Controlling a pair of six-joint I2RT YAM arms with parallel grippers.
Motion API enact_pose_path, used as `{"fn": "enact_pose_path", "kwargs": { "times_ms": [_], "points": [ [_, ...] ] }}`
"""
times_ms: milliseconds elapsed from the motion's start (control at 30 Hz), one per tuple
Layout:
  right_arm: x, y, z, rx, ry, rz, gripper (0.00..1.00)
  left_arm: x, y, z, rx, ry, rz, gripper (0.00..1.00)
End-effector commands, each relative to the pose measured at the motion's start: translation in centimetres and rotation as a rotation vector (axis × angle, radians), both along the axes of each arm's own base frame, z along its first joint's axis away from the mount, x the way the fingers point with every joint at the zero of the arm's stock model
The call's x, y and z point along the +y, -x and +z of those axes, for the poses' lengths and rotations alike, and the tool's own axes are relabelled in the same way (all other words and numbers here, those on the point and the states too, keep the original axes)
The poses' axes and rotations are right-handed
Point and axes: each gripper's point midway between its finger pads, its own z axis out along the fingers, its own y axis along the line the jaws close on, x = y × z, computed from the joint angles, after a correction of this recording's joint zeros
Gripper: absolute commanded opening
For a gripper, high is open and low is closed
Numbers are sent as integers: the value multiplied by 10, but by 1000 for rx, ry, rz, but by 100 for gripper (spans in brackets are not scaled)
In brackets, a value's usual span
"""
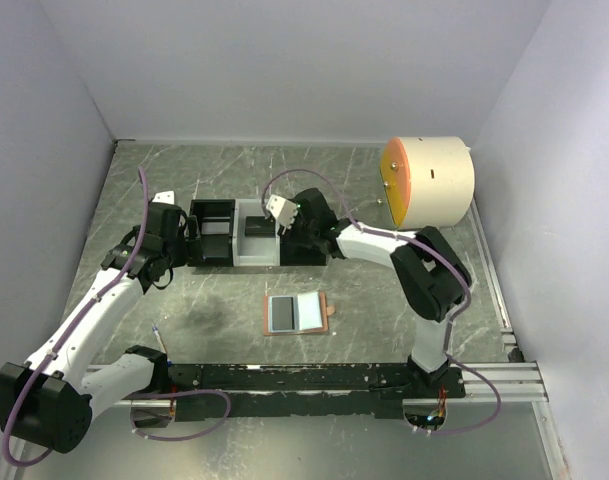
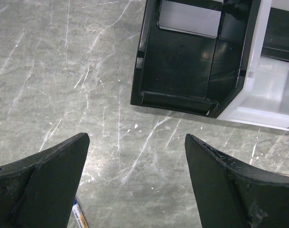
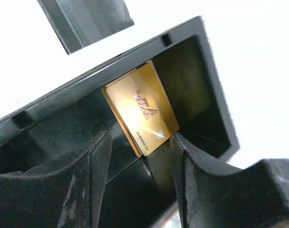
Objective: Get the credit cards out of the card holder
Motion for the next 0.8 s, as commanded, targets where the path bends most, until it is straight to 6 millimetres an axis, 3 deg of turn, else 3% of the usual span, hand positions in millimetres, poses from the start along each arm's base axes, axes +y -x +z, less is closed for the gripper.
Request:
{"fn": "enact_pose_path", "kwargs": {
  "times_ms": [0, 67, 200, 300, 367, 567, 767],
  "points": [
    [18, 5, 58, -26, -254, -39, 54, 1, -4, 14, -32, -3, 3, 94],
    [13, 7, 69, -26, -329, -115, 55, 1, -4, 15, -35, -2, 3, 94],
    [-18, 7, 87, -43, -443, -392, 60, 1, -4, 17, -46, 2, 0, 94],
    [-56, 9, 83, -30, -474, -703, 71, 1, -4, 18, -47, 4, 1, 94],
    [-70, 17, 71, 38, -441, -813, 73, 1, -4, 18, -49, 5, 0, 94],
    [-63, 42, 37, 241, -414, -819, 75, -4, -3, 20, -54, 28, -24, 96],
    [-75, 38, 21, 227, -327, -882, 76, -6, -2, 20, -59, 34, -30, 96]
  ]
}}
